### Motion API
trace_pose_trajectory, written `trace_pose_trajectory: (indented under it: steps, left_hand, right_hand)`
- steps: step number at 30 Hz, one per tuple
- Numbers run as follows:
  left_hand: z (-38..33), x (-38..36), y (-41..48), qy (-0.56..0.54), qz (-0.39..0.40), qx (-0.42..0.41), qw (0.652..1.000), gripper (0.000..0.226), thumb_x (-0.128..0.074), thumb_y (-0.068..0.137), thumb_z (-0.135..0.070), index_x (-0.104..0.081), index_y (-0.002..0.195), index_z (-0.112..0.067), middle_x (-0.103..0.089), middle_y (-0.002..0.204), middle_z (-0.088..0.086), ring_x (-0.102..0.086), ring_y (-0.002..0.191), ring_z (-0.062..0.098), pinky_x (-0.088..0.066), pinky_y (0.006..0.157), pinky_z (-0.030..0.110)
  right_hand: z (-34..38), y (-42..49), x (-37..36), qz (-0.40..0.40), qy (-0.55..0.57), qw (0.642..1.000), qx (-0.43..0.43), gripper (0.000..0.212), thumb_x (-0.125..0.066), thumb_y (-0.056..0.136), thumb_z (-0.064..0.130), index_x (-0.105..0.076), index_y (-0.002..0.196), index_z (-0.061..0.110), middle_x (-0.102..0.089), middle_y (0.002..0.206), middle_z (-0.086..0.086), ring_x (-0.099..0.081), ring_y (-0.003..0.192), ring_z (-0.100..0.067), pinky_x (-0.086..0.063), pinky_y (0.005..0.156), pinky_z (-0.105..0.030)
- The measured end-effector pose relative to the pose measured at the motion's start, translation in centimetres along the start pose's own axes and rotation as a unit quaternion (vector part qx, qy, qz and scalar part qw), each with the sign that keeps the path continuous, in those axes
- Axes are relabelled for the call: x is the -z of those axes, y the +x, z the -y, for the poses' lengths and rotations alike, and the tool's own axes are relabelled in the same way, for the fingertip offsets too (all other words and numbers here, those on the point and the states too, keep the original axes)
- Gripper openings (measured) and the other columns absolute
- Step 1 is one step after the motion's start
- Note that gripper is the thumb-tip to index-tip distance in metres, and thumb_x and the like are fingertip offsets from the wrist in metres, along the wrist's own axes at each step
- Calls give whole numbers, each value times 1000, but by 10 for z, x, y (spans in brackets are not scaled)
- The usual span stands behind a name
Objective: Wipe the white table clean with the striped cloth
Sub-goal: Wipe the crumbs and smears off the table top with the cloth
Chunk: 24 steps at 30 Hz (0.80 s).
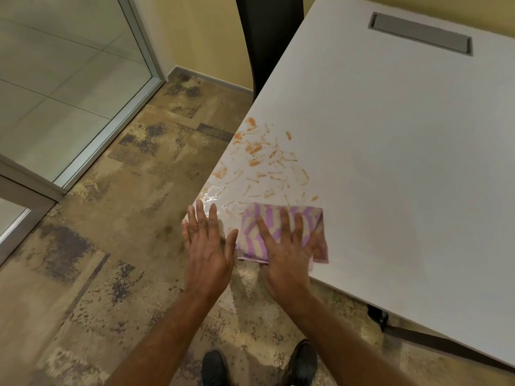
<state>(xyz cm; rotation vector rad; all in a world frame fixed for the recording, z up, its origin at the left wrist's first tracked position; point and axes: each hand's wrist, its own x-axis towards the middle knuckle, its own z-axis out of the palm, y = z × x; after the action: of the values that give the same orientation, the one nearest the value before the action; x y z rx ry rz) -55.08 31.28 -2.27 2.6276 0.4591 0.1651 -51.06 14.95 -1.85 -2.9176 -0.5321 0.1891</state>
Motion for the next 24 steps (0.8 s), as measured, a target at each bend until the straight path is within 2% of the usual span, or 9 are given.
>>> trace_pose_trajectory:
  steps: [5,7,9,11,13,14,18,21,24]
  left_hand:
    - [13,13,1,-9,-20,23,999,72,-24,105,-52,-12,164,-12,8,173,7,16,160,21,8,130,44]
    - [17,17,-1,-10,-20,28,999,72,-26,105,-52,-10,164,-14,10,173,5,17,160,19,7,131,44]
    - [21,18,-4,-7,-18,31,999,72,-28,105,-52,-9,164,-16,11,172,4,17,160,18,5,131,46]
    - [24,17,-5,0,-14,34,999,73,-26,105,-53,-8,165,-16,12,172,4,18,159,19,5,131,46]
    - [29,16,-6,7,-10,43,999,72,-26,105,-53,-6,165,-17,14,173,4,20,159,18,5,131,47]
    - [32,15,-7,11,-9,45,999,73,-25,105,-53,-5,165,-17,15,173,3,20,159,17,6,131,46]
    - [43,12,-7,19,-5,37,999,73,-24,105,-55,-2,165,-18,17,173,2,21,159,17,12,130,40]
    - [48,10,-5,26,-3,36,999,73,-21,105,-57,-1,165,-20,18,172,1,21,159,16,13,129,38]
    - [51,10,-1,20,-6,39,999,73,-18,105,-58,-1,165,-20,16,173,2,21,159,16,13,129,39]
  right_hand:
    - [26,3,-15,-20,23,998,51,83,-62,91,51,-17,160,43,-12,171,-12,-6,157,-42,-14,117,-75]
    - [18,-3,-18,-19,32,997,71,78,-51,92,54,-15,160,43,-7,172,-8,0,158,-39,-18,117,-73]
    - [6,-13,-18,-21,37,996,85,75,-38,92,64,-16,161,41,-6,173,-6,2,158,-36,-14,119,-70]
    - [-8,-24,-19,-36,26,996,81,78,-47,93,65,-19,161,39,-8,172,-6,2,158,-35,-2,123,-65]
    - [-22,-36,-19,-53,13,997,54,84,-68,88,54,-26,159,37,-9,172,-6,0,159,-35,5,124,-60]
    - [-30,-41,-18,-65,10,997,40,80,-69,88,47,-31,158,36,-9,172,-5,-1,159,-35,7,125,-59]
    - [-52,-49,-10,-93,19,995,-21,70,-49,84,38,-43,154,30,-17,171,-6,-5,159,-33,-10,122,-66]
    - [-41,-38,-8,-74,25,993,-83,83,-71,82,32,-36,157,32,-17,171,-8,-4,158,-36,-12,120,-70]
    - [-16,-19,-8,-65,28,991,-116,98,-75,77,27,-24,160,40,-11,171,-9,-1,158,-39,-7,116,-72]
